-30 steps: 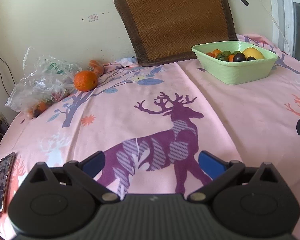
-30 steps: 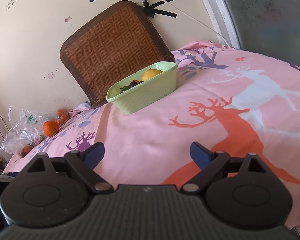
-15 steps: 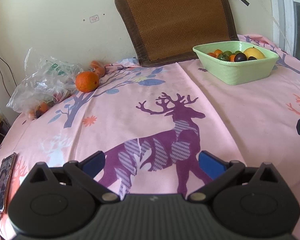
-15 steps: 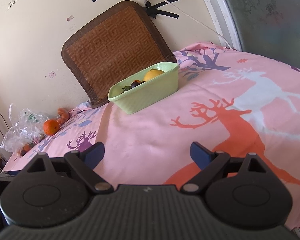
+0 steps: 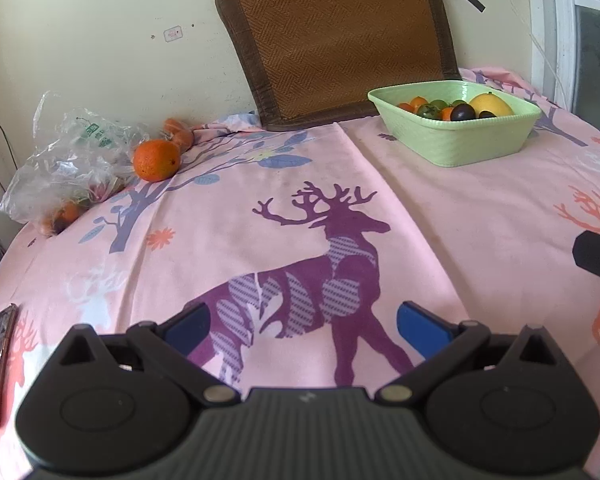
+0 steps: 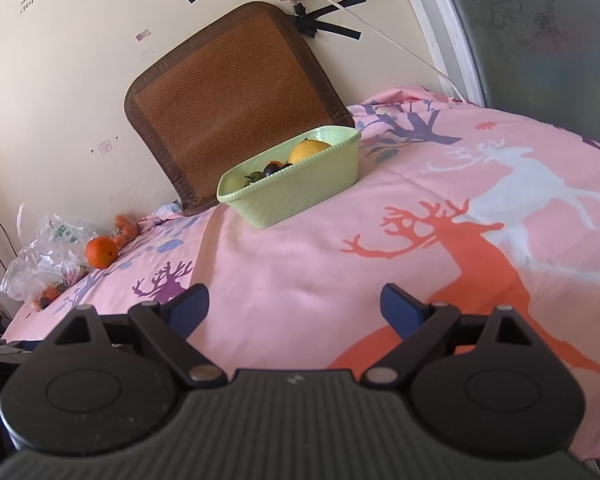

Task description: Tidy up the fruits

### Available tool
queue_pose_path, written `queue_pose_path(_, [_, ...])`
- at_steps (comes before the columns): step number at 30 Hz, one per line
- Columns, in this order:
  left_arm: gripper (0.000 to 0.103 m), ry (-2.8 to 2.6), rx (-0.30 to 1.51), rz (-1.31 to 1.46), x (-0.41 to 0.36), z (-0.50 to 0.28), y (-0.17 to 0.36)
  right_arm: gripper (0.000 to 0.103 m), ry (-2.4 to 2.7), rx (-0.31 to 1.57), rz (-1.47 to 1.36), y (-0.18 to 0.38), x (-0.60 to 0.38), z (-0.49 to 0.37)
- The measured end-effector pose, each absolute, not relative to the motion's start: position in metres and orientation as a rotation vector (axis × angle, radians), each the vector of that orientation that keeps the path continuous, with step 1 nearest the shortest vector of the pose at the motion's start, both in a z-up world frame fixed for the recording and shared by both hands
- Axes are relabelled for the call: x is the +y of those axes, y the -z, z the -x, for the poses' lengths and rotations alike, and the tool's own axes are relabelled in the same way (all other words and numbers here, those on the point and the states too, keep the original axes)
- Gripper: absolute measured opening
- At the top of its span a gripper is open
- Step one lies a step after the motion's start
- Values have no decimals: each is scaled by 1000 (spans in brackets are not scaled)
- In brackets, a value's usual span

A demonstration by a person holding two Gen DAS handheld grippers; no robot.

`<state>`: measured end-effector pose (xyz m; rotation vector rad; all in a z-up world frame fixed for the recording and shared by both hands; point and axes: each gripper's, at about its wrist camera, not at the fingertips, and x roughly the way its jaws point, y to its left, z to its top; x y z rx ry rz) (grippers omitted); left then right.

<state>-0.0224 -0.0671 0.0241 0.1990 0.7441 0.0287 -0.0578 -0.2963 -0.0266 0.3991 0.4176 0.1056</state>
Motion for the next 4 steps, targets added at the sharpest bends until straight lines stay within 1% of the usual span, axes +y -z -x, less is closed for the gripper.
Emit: queue_pose_path(4, [103,-8,743,-200,-70,23,-24,94,-106,413,-390,26,-296,58])
